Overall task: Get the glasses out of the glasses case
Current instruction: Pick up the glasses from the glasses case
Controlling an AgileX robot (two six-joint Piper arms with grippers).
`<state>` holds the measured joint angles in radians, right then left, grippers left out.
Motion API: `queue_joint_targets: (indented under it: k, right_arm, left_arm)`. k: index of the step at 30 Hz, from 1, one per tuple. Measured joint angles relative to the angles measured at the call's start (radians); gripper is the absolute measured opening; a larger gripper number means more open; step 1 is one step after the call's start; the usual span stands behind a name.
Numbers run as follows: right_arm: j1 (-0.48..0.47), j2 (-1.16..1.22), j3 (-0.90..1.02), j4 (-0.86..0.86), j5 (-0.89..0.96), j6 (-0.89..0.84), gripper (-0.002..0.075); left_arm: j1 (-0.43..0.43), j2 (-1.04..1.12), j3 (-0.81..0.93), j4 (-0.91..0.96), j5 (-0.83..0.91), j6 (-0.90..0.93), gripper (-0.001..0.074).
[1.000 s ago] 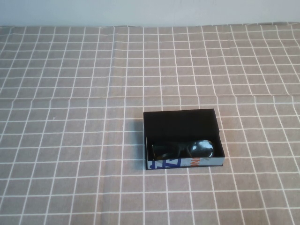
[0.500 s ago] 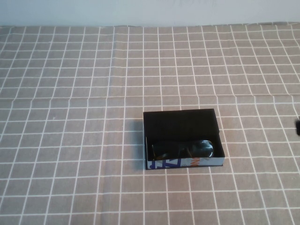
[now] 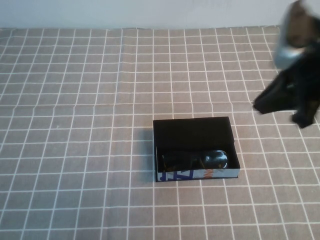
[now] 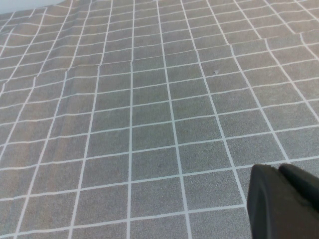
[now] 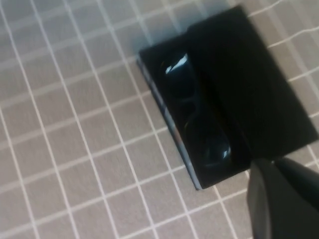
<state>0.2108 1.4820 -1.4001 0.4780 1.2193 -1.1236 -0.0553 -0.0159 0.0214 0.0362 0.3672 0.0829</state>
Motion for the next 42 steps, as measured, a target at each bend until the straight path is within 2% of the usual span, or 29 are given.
queue_joint_targets:
  k: [9, 12, 15, 19, 22, 42]
  right_arm:
    - [0.251, 0.280, -0.150, -0.307, -0.013, 0.047, -0.0018]
    - [0.312, 0.334, -0.154, -0.368, -0.041, 0.082, 0.0006]
    - [0.342, 0.374, -0.156, -0.387, -0.056, 0.101, 0.0100]
    - [0.346, 0.417, -0.156, -0.396, -0.111, 0.116, 0.0278]
    - [0.346, 0.445, -0.156, -0.400, -0.160, 0.118, 0.0334]
    - [0.346, 0.548, -0.159, -0.336, -0.237, 0.120, 0.0305]
  left_arm:
    - [0.000, 0.000, 0.000, 0.000, 0.000, 0.000, -0.0004]
    - [0.000, 0.000, 0.000, 0.000, 0.000, 0.000, -0.0004]
    - [0.000, 0.000, 0.000, 0.000, 0.000, 0.000, -0.0004]
    - [0.000, 0.000, 0.000, 0.000, 0.000, 0.000, -0.0004]
    - [0.000, 0.000, 0.000, 0.000, 0.000, 0.000, -0.0004]
    - [0.000, 0.000, 0.000, 0.000, 0.000, 0.000, -0.0004]
